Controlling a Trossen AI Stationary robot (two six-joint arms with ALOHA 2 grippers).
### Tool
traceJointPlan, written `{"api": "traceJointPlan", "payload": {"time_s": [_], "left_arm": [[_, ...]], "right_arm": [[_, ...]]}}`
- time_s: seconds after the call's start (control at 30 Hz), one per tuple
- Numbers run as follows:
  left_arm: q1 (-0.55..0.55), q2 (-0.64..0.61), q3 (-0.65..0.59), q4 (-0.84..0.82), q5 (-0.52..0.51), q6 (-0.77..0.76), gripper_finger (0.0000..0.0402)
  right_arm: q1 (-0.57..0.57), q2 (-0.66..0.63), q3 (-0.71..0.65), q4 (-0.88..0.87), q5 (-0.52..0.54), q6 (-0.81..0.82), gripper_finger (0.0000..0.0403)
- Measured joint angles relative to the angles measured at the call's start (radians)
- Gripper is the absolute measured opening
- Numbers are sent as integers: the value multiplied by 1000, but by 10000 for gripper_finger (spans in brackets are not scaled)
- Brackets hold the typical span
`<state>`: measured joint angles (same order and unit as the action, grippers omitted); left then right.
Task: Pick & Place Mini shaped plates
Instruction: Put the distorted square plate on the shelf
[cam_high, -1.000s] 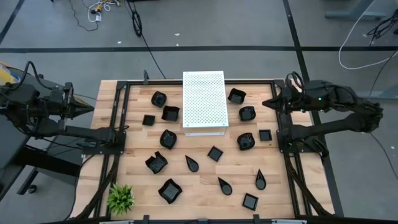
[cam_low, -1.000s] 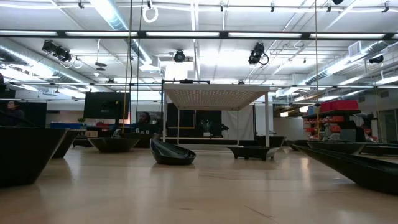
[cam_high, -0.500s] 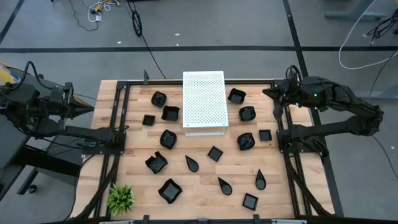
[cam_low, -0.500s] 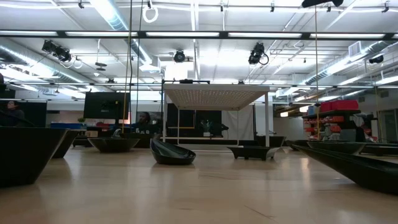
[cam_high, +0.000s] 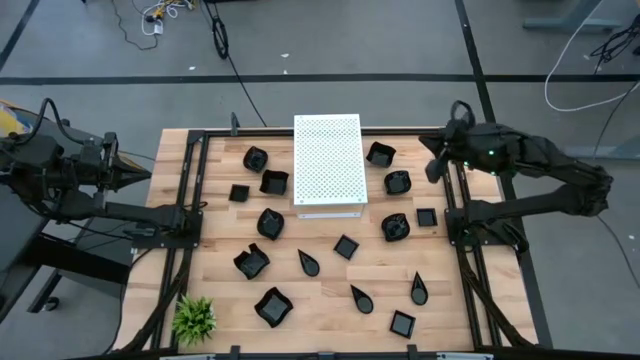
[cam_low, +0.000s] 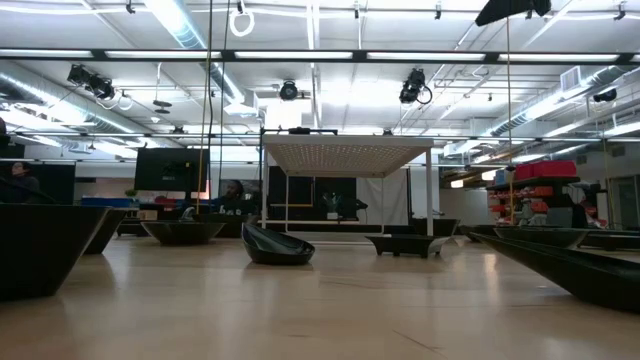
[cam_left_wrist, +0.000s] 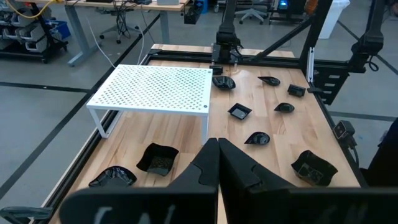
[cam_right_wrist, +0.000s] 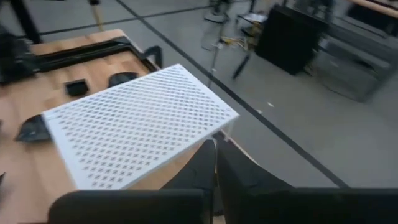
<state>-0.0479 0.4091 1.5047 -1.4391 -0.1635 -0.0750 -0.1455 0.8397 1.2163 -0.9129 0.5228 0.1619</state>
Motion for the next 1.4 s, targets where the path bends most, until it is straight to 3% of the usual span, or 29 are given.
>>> {"api": "traceJointPlan", "payload": {"time_s": [0.47, 0.8, 1.0, 1.4], "left_arm": [[0, 0, 0, 0, 0, 0, 3], [0, 0, 0, 0, 0, 0, 3], [0, 0, 0, 0, 0, 0, 3], [0, 0, 0, 0, 0, 0, 3]], "right_arm": [[-221, 109, 0, -1, 3, 305, 17], [-359, 223, 0, -11, -199, 531, 17], [-424, 295, 0, -54, -229, 684, 19], [-470, 392, -15, -99, -307, 830, 98]]}}
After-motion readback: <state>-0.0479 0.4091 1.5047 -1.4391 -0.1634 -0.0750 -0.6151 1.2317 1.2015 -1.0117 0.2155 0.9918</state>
